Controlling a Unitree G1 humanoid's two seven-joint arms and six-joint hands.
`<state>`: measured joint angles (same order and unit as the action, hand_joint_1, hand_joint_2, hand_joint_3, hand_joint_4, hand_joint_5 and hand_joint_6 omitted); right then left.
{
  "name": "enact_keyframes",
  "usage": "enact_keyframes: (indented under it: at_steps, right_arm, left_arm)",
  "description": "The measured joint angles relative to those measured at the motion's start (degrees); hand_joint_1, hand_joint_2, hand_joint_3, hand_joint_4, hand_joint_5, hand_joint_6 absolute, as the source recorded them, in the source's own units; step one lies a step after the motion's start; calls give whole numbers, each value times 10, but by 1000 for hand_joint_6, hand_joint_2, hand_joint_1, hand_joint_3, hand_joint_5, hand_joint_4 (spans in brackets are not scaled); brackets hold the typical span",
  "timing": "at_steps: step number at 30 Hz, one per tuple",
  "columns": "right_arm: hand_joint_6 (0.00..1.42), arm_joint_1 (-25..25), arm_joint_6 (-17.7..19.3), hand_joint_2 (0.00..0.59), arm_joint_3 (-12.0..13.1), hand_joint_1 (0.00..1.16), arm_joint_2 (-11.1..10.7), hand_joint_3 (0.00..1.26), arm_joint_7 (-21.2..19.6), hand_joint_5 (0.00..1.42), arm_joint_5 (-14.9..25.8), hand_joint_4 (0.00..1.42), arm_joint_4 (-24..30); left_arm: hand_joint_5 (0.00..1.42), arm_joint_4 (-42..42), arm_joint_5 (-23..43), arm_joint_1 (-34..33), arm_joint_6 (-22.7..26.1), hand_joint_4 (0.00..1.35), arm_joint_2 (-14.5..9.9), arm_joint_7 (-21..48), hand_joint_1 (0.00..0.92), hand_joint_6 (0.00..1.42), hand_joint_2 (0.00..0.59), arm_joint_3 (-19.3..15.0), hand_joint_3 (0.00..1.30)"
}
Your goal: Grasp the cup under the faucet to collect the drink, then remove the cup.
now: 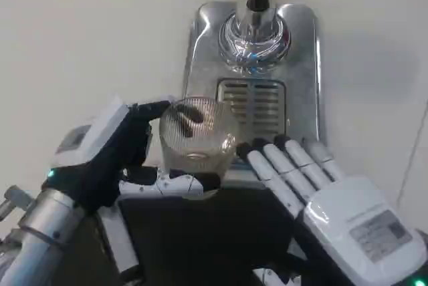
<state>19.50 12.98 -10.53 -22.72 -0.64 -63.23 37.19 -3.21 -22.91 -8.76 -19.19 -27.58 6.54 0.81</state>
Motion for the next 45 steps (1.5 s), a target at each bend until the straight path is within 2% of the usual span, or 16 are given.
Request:
enact_keyframes:
  at_steps: [4,7,9,15,18,25,28,35,45]
  right_arm:
    - [0,-3,1,444,-3,434,1,0,-1,0,-1,0,-7]
    - [0,-8,-2,444,-15,434,18,0,2,0,-9,0,-7]
    - [0,-9,-5,444,-19,434,21,0,5,0,-14,0,-6]
    - [0,3,-6,444,-14,434,21,0,6,0,-15,0,2]
    - [0,11,-5,444,-11,433,20,0,3,0,-15,0,7]
    - [0,21,-6,444,-1,433,26,0,-8,0,-10,0,6]
    - [0,14,-13,440,-10,436,43,0,-8,0,-16,0,6]
    - [0,6,-27,436,-23,442,62,0,-5,0,-28,0,5]
    - [0,28,-28,435,-21,447,63,0,-7,0,-27,0,6]
  left_arm:
    - [1367,0,0,0,1,1189,5,0,772,1424,81,0,1129]
    - [1367,-1,0,0,3,1189,7,0,772,1424,81,-2,1129]
    - [1366,-1,0,0,4,1189,7,0,772,1424,81,-3,1129]
    - [1366,0,-1,-2,8,1189,13,-1,772,1424,81,-3,1129]
    - [1366,12,-1,-23,16,1189,16,-5,772,1424,81,-4,1129]
    - [1366,108,-3,-134,31,1189,30,-19,772,1424,81,5,1129]
    - [1366,149,-5,-171,28,1189,36,-22,772,1424,81,22,1125]
    - [1366,263,-15,-245,5,1189,48,-28,772,1424,80,58,1120]
    - [1366,398,-23,-328,-34,1189,65,-67,772,1424,80,72,1120]
